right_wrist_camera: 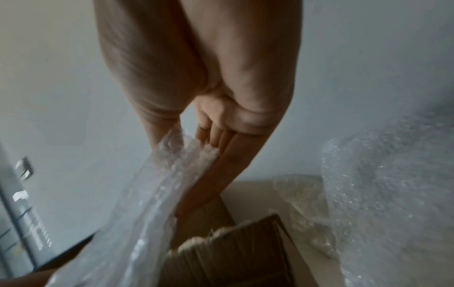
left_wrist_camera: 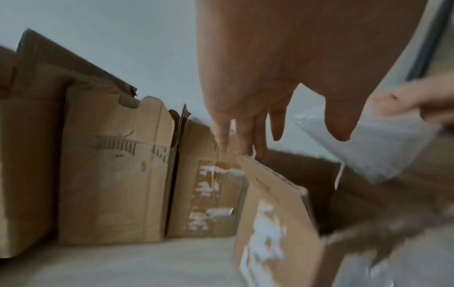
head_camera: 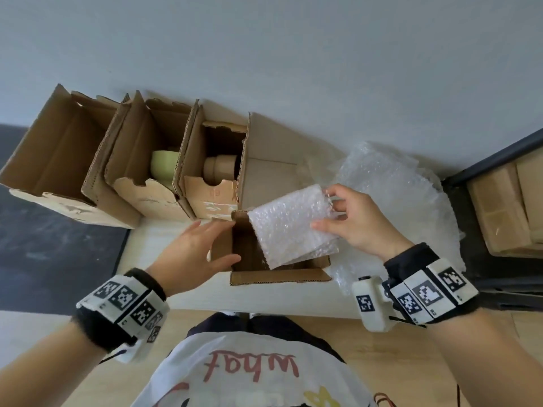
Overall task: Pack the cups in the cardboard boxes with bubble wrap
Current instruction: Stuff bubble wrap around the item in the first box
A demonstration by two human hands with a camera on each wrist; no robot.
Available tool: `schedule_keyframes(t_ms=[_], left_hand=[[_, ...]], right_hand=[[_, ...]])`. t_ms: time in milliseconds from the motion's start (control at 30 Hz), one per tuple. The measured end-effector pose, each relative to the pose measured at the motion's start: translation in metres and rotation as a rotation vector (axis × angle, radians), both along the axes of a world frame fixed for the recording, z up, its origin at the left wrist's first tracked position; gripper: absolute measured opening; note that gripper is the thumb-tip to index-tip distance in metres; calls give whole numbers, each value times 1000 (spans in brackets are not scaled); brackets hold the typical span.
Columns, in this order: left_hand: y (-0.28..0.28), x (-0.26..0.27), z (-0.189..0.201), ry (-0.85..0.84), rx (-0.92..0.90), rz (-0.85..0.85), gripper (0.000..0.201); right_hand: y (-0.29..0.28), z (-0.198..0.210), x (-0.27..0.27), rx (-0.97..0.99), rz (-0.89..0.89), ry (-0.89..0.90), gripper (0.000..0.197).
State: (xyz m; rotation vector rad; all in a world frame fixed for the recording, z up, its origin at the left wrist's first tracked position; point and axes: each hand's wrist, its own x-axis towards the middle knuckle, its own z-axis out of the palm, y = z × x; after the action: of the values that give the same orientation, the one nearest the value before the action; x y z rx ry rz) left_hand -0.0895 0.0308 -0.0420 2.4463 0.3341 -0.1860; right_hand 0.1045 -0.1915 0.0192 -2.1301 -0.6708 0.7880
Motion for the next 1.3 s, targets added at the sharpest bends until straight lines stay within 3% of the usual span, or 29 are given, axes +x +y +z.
schedule_keyframes(t_ms=[67,133,367,500,567,733,967,1133,1300], left_hand=[[-2,-10,-20,86,185,-83,76],[-5,-16,-33,112,250,-98,84],[-9,-19,-55,23,93,-36,96],[-10,-19,-63,-4,50,-14,99],[-11,-19,-65,-24,21,0,98],[-13,-20,-70,-52,-2,13,94],[-12,-19,-75,-58,-22,16,93],[-11,-20,-79,-57,-24,14,94],[-12,-23,-81,-65,-23,12,93]], right_hand=[[7,-7,-12,-89,67,-70,39],[16,-17,-25,-125,130,-133,32],[54,-50,-50,-341,232,-377,27],[72,-62,-65,-414,301,-473,8],[78,-68,-69,-418,314,-446,8],[87,-74,-66,-389,412,-270,31],[114,-82,-68,-529,477,-379,6],[111,-87,-65,-633,711,-192,28],[104,-88,-68,-785,924,-198,48]])
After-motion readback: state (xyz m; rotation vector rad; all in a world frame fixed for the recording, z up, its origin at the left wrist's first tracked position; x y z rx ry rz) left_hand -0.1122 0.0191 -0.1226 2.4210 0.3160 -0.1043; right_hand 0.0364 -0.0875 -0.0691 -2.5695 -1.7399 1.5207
